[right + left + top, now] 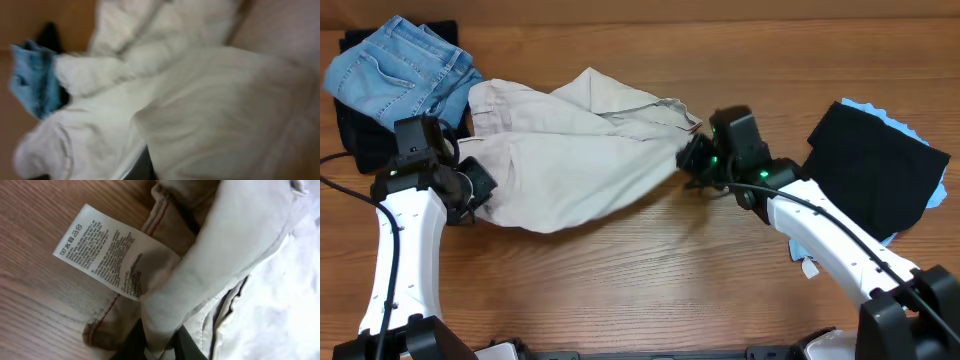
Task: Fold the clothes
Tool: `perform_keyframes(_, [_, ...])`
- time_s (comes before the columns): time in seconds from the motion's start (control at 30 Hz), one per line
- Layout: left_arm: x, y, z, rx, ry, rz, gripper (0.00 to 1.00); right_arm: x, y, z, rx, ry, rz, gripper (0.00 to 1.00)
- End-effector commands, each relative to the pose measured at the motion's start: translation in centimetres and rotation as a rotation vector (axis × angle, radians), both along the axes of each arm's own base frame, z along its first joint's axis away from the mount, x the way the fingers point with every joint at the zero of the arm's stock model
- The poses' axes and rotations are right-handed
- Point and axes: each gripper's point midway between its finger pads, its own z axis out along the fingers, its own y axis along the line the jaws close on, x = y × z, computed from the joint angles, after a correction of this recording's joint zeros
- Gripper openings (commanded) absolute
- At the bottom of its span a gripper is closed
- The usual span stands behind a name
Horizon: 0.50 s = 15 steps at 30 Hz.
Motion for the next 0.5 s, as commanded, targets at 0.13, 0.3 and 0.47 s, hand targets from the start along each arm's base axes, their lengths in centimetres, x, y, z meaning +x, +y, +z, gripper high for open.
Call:
perform_keyframes(0.13, [3.1, 0.3, 1.8, 0.037, -0.135, -0.023, 0.11, 4.5, 0.3, -1.6, -0.041, -0.117, -0.058, 0.11])
perform_keyframes(0.3, [3.4, 0.1, 1.2, 0.041, -0.15, -0.029, 0.16, 4.8, 0.4, -6.6, -0.098, -0.049, -0.034, 0.32])
perform_keyframes(0.47, [3.4, 0.3, 0.0, 0.039, -0.117, -0.027, 0.3, 4.7, 0.4, -6.6, -0.174, -0.088, 0.061, 1.0])
